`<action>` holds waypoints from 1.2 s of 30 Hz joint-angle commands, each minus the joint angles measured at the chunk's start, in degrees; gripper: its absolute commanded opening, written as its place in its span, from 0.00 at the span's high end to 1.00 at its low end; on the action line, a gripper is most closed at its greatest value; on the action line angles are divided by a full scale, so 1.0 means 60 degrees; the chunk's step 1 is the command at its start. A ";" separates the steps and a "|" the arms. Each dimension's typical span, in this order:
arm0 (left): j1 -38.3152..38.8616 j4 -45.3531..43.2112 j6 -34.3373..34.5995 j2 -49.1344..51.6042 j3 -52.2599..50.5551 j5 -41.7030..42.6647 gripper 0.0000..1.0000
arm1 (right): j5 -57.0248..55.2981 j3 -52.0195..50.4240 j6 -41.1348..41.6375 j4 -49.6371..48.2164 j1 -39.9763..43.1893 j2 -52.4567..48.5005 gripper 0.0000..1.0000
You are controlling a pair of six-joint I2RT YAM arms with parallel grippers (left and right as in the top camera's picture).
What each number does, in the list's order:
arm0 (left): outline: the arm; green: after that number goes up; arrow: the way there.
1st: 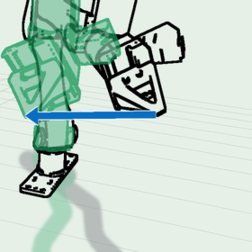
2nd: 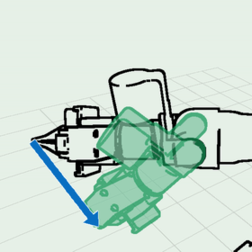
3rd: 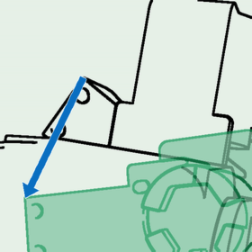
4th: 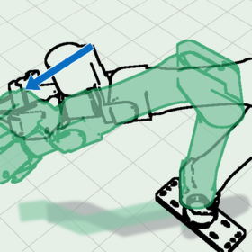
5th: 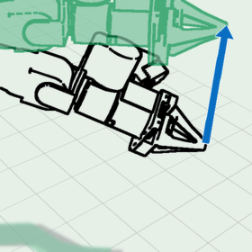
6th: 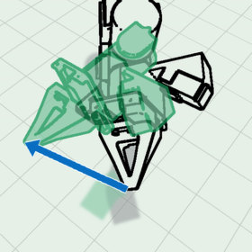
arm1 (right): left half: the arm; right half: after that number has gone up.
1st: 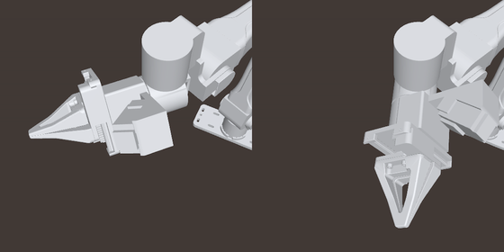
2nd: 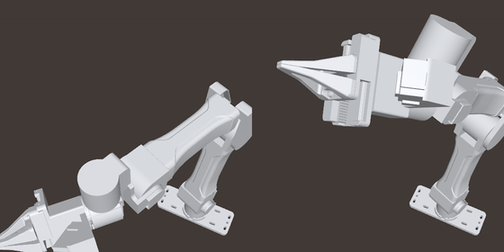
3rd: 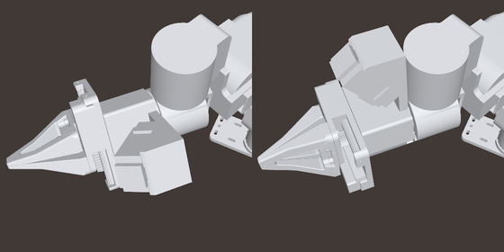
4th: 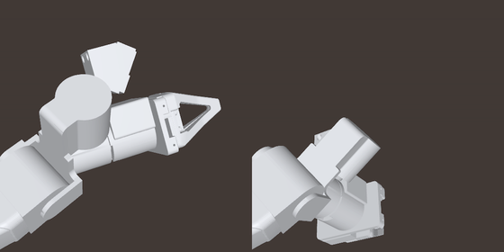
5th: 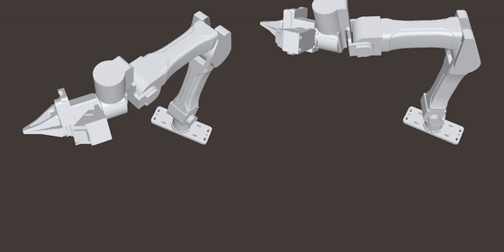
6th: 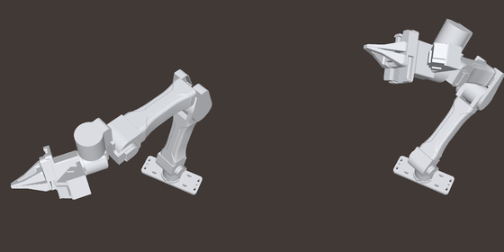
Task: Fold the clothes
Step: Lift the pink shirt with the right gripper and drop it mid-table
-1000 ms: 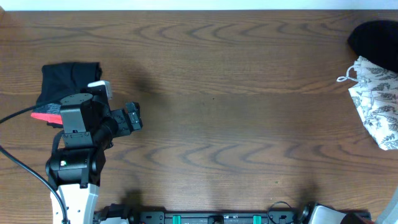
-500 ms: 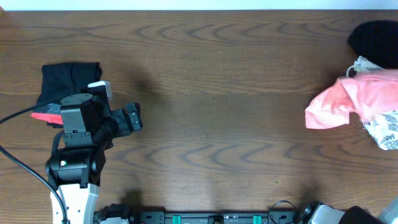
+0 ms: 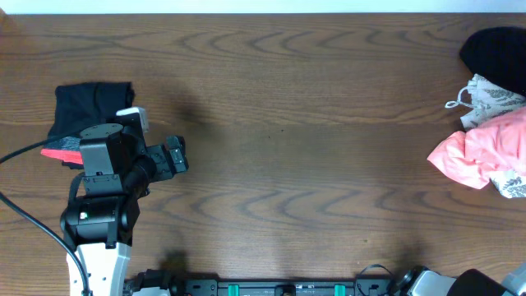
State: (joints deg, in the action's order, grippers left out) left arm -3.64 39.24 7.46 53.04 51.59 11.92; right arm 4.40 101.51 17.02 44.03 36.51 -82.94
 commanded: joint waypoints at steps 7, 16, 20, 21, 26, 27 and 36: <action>0.0033 0.0073 -0.0117 0.0015 0.0244 0.0091 0.02 | 0.1865 0.0135 -0.0627 -0.0495 -0.0055 0.0018 0.99; 0.0033 0.0066 -0.0117 0.0015 0.0244 0.0091 0.02 | 0.1956 0.0138 -0.2361 -0.0426 -0.1971 0.0149 0.99; 0.0033 0.0073 -0.0117 0.0015 0.0244 0.0091 0.02 | 0.1956 0.0138 -0.3632 -0.0470 -0.3905 -0.0026 0.99; 0.0033 0.0076 -0.0117 0.0015 0.0244 0.0091 0.02 | 0.1967 0.0138 -0.4014 -0.0459 -0.4528 -0.0113 0.99; 0.0033 0.0080 -0.0117 0.0015 0.0244 0.0091 0.02 | 0.2080 0.0135 -0.6043 0.0248 -0.7504 -0.0984 0.99; 0.0033 0.0076 -0.0117 0.0015 0.0244 0.0091 0.02 | 0.2047 0.0135 -0.6284 0.0470 -0.7934 -0.1235 0.99; 0.0033 0.0066 -0.0120 0.0015 0.0244 0.0091 0.02 | -0.2269 0.0135 -0.5588 0.1963 -0.9624 -0.3235 0.43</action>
State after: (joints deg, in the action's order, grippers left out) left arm -3.64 39.66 7.46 53.06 51.59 11.90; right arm 5.56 101.67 -19.66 55.94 -21.34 -102.76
